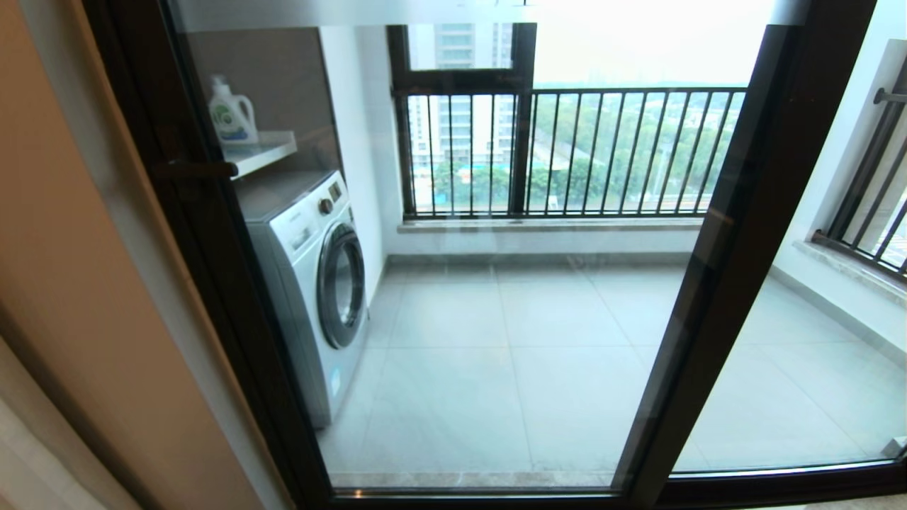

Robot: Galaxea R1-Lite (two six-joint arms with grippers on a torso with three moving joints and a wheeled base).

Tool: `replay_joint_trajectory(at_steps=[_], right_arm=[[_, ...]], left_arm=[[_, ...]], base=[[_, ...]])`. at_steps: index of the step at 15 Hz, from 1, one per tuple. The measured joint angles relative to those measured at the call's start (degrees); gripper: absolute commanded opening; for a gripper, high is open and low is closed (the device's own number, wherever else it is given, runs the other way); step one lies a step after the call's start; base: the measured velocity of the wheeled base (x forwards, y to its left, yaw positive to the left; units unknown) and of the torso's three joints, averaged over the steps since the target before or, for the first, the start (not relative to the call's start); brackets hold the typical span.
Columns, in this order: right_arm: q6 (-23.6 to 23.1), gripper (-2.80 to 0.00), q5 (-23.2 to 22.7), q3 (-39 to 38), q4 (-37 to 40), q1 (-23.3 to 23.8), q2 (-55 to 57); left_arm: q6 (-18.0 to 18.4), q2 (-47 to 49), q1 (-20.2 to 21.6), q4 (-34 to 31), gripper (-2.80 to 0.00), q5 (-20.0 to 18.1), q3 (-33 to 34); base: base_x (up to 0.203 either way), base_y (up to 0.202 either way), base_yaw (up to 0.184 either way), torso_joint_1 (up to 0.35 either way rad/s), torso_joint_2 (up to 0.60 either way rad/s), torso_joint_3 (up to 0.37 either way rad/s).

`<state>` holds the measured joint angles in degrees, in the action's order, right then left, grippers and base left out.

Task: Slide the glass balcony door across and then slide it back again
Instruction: Open the slid door

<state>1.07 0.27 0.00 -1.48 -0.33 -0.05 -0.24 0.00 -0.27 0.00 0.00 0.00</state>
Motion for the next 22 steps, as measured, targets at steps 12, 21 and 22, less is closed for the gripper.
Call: replay_joint_trajectory(at_steps=[12,21,22], right_arm=[[0.0,-2.8,0.0,0.0,0.0,0.0,0.0],[0.0,-2.8,0.0,0.0,0.0,0.0,0.0],[0.0,-2.8,0.0,0.0,0.0,0.0,0.0]], left_arm=[[-0.1,0.0,0.0,0.0,-2.8,0.0,0.0],[0.2,0.0,0.0,0.2,-2.8,0.0,0.0],[0.3,0.0,0.0,0.6,-2.8,0.1,-0.2]], base=[[0.0,0.0,0.0,0.0,0.0,0.0],[0.0,0.0,0.0,0.0,0.0,0.0],[0.0,0.0,0.0,0.0,0.0,0.0]])
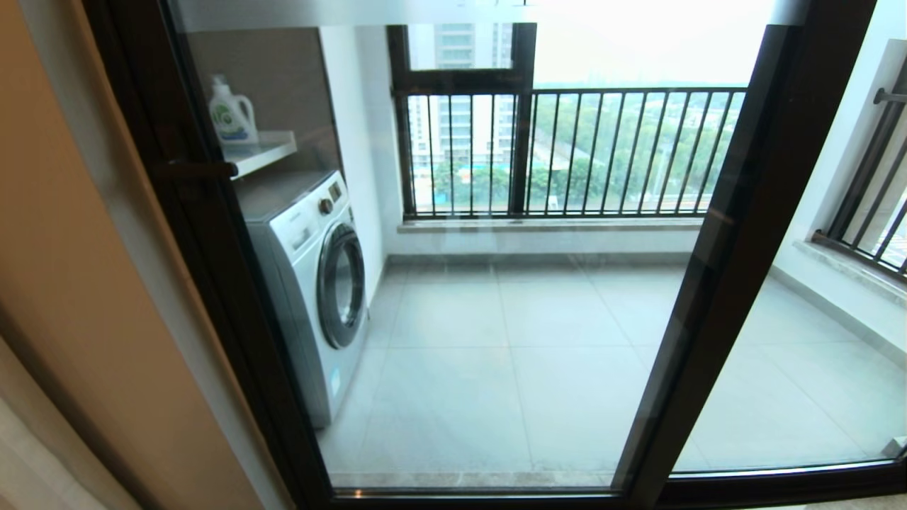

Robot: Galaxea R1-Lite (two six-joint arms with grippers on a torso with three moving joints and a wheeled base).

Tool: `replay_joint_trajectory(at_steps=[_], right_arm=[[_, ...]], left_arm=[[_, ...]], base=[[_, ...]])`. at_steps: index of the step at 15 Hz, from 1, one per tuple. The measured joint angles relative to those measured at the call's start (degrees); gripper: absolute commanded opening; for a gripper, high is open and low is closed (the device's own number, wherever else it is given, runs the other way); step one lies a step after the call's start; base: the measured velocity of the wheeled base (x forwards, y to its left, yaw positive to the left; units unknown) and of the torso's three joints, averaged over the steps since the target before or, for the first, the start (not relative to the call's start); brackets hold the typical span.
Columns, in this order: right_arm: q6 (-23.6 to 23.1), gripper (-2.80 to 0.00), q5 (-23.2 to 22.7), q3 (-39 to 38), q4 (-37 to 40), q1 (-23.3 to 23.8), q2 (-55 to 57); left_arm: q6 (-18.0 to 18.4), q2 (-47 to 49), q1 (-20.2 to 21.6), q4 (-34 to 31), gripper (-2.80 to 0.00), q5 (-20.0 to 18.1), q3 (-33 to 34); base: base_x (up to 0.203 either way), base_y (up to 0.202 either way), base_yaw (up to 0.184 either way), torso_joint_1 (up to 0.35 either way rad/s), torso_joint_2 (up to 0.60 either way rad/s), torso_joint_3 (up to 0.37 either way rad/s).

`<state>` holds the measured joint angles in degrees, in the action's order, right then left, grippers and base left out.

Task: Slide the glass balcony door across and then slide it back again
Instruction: Open the slid door

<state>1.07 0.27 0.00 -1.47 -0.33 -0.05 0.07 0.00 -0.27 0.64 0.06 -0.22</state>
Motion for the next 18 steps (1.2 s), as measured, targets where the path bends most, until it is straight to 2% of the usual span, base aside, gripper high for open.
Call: replay_joint_trajectory(at_steps=[3,5,7,11,16,18], right_arm=[[0.0,-2.8,0.0,0.0,0.0,0.0,0.0],[0.0,-2.8,0.0,0.0,0.0,0.0,0.0],[0.0,-2.8,0.0,0.0,0.0,0.0,0.0],[0.0,-2.8,0.0,0.0,0.0,0.0,0.0],[0.0,-2.8,0.0,0.0,0.0,0.0,0.0],[0.0,-2.8,0.0,0.0,0.0,0.0,0.0]], left_arm=[[0.0,1.3,0.0,-0.5,-2.8,-2.2,-7.7],[-0.1,5.9,0.0,-0.8,-2.8,-4.2,-14.4],[-0.2,12.9,0.0,1.7,-2.8,-5.5,-19.6],[-0.3,31.2,-0.1,12.7,-2.8,-6.8,-27.5],[-0.4,55.9,-0.1,19.5,-2.8,-7.1,-41.4],[-0.3,65.4,0.4,24.2,-2.8,-7.3,-45.9]], base=[[0.0,0.0,0.0,0.0,0.0,0.0],[0.0,0.0,0.0,0.0,0.0,0.0],[0.0,0.0,0.0,0.0,0.0,0.0],[0.0,0.0,0.0,0.0,0.0,0.0],[0.0,0.0,0.0,0.0,0.0,0.0],[0.0,0.0,0.0,0.0,0.0,0.0]])
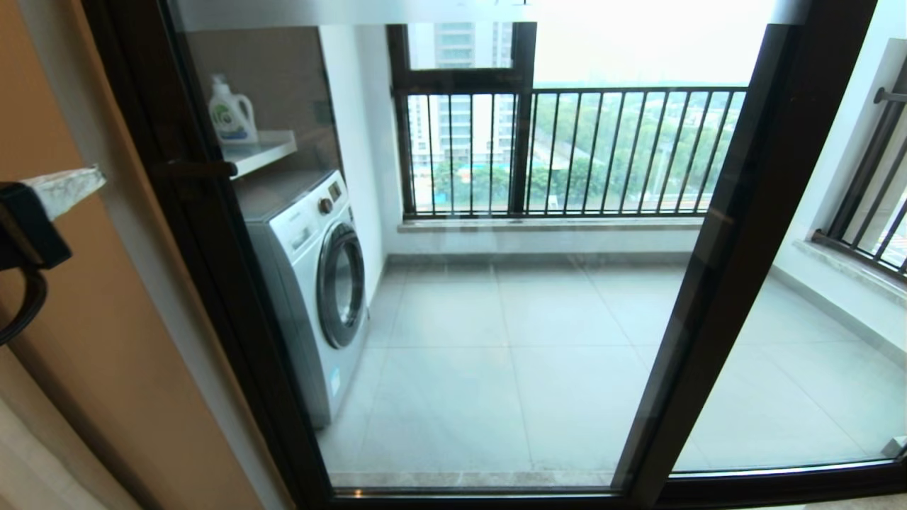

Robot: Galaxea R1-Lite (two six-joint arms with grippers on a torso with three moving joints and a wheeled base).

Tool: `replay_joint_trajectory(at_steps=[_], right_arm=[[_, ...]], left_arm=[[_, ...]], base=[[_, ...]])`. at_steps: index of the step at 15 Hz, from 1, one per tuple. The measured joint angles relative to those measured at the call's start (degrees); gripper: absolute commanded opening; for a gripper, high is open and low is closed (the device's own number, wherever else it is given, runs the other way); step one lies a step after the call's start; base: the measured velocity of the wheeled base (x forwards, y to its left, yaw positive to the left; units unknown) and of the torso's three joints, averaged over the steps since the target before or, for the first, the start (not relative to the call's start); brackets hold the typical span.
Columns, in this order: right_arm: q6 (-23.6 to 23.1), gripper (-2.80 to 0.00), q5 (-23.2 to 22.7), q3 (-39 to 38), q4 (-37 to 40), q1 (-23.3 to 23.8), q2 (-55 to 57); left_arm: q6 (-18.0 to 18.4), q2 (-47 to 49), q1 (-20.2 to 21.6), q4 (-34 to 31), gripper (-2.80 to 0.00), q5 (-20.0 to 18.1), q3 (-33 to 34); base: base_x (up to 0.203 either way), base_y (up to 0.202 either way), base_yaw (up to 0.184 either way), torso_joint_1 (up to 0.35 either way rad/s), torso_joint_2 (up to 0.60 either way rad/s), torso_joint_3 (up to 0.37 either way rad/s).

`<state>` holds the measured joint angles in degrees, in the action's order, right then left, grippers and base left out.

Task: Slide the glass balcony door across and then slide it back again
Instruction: Open the slid door

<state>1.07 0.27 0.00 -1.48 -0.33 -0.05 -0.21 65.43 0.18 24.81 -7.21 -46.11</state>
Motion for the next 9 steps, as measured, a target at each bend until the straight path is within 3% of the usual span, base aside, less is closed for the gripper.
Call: replay_joint_trajectory(at_steps=[3,9], right_arm=[[0.0,-2.8,0.0,0.0,0.0,0.0,0.0],[0.0,-2.8,0.0,0.0,0.0,0.0,0.0]], left_arm=[[0.1,12.4,0.8,6.2,-2.8,-0.3,-8.1],[0.3,27.1,4.7,7.5,-2.8,-1.0,-21.3]], base=[[0.0,0.0,0.0,0.0,0.0,0.0],[0.0,0.0,0.0,0.0,0.0,0.0]])
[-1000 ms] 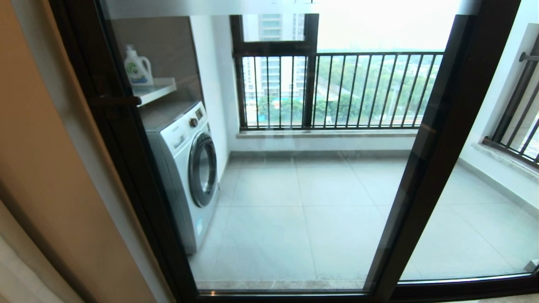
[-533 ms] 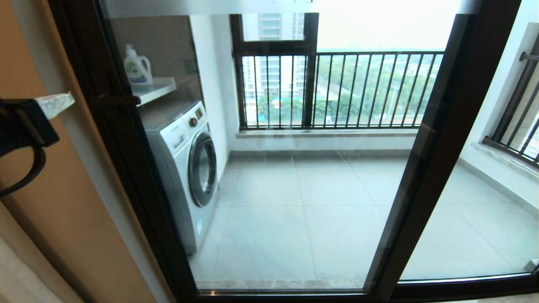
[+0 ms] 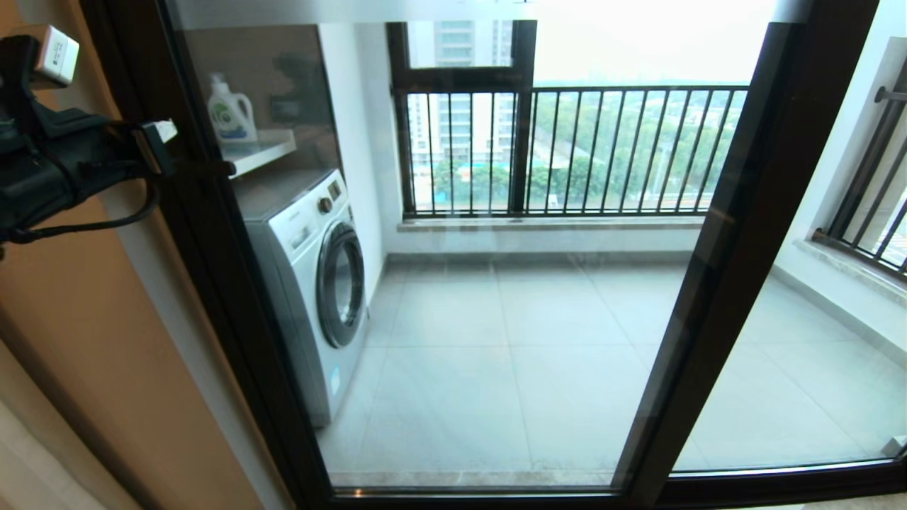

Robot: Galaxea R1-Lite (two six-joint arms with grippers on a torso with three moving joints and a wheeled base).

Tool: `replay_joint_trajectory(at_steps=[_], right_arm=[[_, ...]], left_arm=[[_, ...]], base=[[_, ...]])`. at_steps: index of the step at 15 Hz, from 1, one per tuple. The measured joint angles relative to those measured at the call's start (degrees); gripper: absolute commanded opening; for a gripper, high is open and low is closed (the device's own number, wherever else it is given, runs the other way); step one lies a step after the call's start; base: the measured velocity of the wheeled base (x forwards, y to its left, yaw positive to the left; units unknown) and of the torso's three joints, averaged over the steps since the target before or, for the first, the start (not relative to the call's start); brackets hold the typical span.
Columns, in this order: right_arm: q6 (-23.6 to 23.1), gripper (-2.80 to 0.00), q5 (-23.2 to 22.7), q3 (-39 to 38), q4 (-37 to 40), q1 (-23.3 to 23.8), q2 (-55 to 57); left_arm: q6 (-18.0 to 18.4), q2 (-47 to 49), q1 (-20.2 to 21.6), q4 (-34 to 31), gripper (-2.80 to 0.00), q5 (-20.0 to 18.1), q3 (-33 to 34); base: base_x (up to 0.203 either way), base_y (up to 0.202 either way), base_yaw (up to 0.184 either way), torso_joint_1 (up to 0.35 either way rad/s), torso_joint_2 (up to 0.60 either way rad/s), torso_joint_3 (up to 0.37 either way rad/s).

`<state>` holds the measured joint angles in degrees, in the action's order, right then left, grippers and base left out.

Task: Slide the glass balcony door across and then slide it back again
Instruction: Open the slid door

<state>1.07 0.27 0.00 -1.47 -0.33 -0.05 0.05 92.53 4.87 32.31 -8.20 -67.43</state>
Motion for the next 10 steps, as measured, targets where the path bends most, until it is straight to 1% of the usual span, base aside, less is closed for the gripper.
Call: replay_joint_trajectory(at_steps=[10], right_arm=[[0.0,-2.8,0.0,0.0,0.0,0.0,0.0]], left_arm=[[0.1,9.6,0.6,-0.3,-2.8,-0.1,-8.7]], base=[[0.0,0.0,0.0,0.0,0.0,0.0]])
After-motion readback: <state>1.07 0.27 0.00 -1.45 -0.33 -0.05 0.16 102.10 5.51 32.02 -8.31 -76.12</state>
